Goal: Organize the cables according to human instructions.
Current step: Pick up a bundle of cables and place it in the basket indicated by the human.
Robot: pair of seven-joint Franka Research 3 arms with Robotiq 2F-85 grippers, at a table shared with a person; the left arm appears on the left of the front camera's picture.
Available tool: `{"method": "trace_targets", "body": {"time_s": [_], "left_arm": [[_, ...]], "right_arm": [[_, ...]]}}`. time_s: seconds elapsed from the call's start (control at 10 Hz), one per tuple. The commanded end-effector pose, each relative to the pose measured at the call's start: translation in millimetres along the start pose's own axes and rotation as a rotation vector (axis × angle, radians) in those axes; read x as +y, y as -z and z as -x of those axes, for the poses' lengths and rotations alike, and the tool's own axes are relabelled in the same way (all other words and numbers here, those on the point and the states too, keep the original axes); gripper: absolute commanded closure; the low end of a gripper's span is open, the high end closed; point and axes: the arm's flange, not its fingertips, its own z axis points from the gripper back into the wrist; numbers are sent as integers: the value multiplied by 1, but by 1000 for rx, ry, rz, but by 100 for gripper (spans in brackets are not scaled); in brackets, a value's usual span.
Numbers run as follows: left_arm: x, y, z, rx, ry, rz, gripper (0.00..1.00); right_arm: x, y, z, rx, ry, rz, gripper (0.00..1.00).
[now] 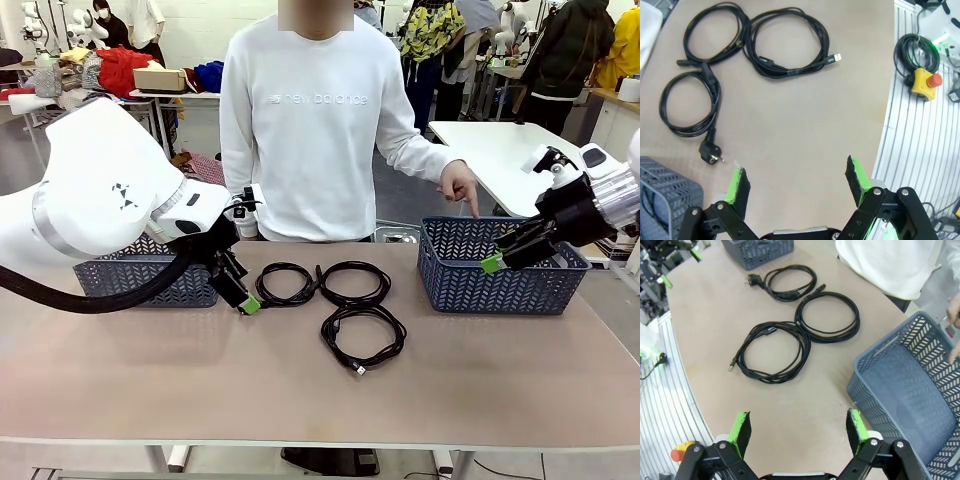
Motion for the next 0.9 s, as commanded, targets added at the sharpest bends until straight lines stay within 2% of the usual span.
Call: {"method": "trace_targets", "body": {"time_s": [0.0,0.2,0.8], "left_arm": [[0,-1,1,-3,-3,-8,0],[0,-1,1,-3,-3,-8,0],[0,-1,1,-3,-3,-8,0]], "right_arm": [[14,14,-22,109,7,22,0],[36,39,-42,224,-10,55,0],[91,129,-80,408,-58,92,0]]}}
